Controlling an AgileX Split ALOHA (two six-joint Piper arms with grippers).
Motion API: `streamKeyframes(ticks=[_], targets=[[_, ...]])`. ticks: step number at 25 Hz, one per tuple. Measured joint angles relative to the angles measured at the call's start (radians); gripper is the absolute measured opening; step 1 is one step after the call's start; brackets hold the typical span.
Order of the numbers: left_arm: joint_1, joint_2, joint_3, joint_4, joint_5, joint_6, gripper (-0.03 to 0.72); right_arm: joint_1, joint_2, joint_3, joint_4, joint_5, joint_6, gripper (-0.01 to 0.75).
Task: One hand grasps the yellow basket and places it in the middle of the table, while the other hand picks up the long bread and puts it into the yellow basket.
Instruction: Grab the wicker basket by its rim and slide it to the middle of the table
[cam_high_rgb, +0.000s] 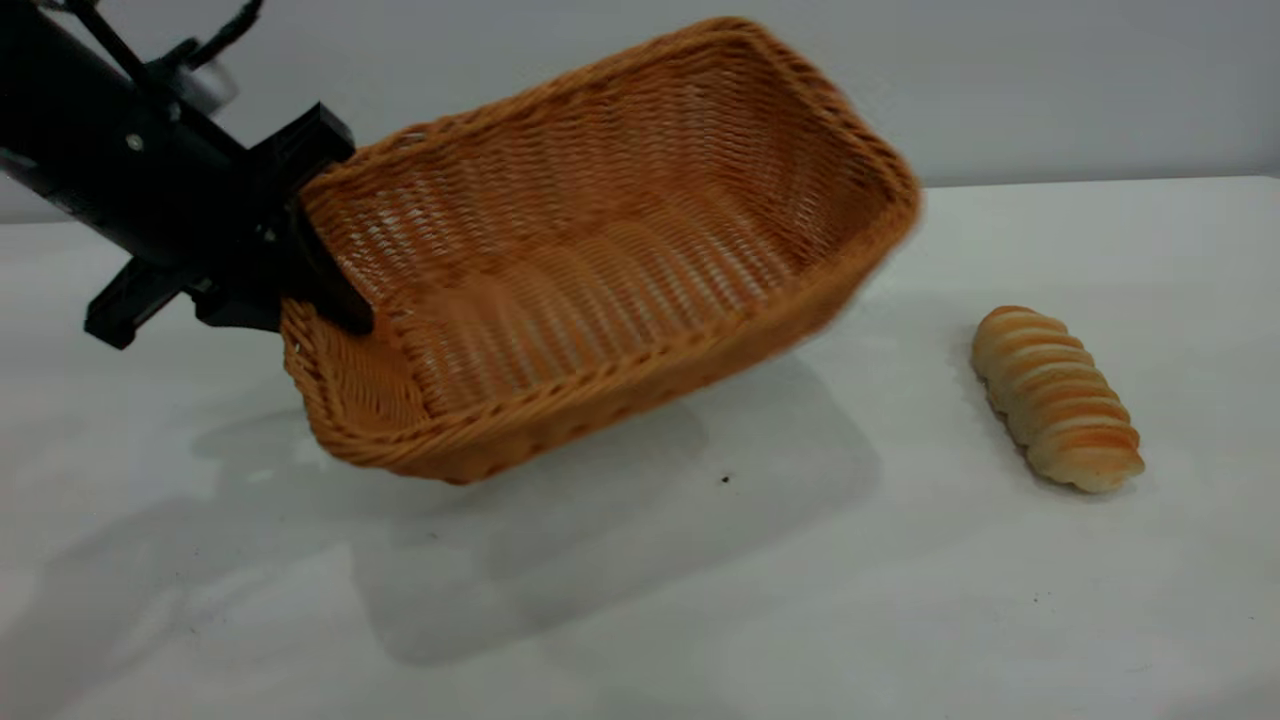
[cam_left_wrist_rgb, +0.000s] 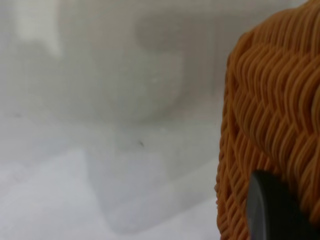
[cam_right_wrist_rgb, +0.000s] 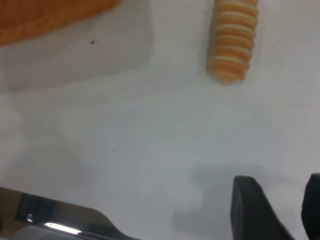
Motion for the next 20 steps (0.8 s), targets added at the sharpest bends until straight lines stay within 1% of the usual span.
streamKeyframes(ticks=[3,5,10,12,15,20], targets=[[0.0,0.0,-0.002,0.018,0.05,0.072,0.105,0.0,0.0,0.0,0.0,-0.022,0.0,0.291],[0.0,0.0,-0.002,0.041,0.057,0.106,0.105,0.0,0.006,0.0,0.0,-0.049,0.0,0.29],[0.0,0.0,-0.002,0.093,0.012,0.135,0.105,0.0,0.084,0.0,0.0,-0.111,0.0,0.29],[0.0,0.006,-0.003,0.093,-0.009,0.14,0.105,0.0,0.136,0.0,0.001,-0.144,0.0,0.29],[-0.001,0.043,-0.007,0.088,-0.013,0.167,0.105,0.0,0.217,0.0,0.015,-0.196,0.0,0.29],[-0.038,0.134,-0.007,0.089,-0.025,0.229,0.105,0.0,0.346,0.0,0.035,-0.28,0.0,0.29]])
